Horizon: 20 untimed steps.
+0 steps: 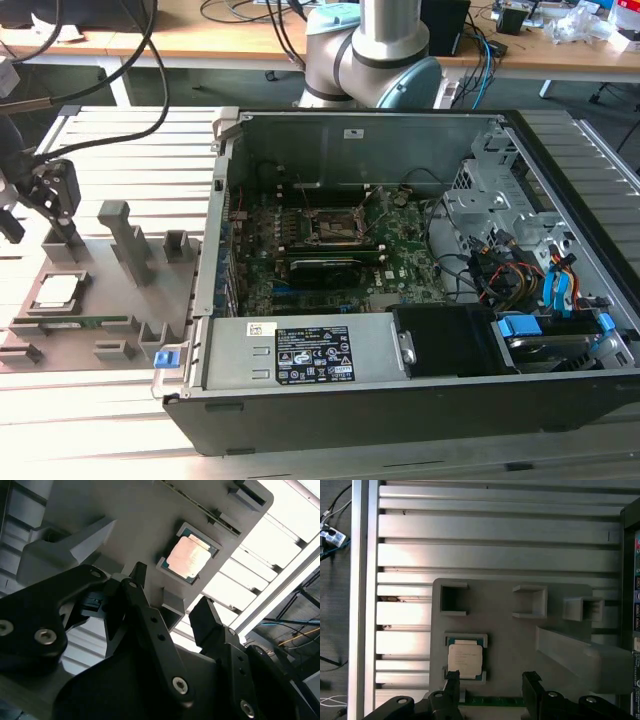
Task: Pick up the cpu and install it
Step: 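Pick up the cpu and move it towards the insertion slot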
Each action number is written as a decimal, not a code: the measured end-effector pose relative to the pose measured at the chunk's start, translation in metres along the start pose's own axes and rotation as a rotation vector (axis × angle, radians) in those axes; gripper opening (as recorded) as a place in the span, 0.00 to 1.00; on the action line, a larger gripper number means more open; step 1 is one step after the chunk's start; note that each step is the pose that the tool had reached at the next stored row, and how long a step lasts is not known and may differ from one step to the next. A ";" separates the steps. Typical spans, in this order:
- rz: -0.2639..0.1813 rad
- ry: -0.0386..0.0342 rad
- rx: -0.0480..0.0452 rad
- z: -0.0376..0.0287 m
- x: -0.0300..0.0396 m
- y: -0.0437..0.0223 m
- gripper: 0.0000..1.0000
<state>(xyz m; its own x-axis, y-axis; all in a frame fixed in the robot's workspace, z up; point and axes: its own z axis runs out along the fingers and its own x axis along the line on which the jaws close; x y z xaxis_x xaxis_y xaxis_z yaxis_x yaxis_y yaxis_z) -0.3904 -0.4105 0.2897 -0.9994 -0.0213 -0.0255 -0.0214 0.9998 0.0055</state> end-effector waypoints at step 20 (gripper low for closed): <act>0.000 0.0001 0.0001 0.0167 0.0117 -0.0007 0.62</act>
<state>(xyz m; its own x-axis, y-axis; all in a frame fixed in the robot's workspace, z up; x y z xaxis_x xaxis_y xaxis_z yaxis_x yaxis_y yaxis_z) -0.4016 -0.4113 0.2726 -0.9995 -0.0213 -0.0254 -0.0214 0.9998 0.0054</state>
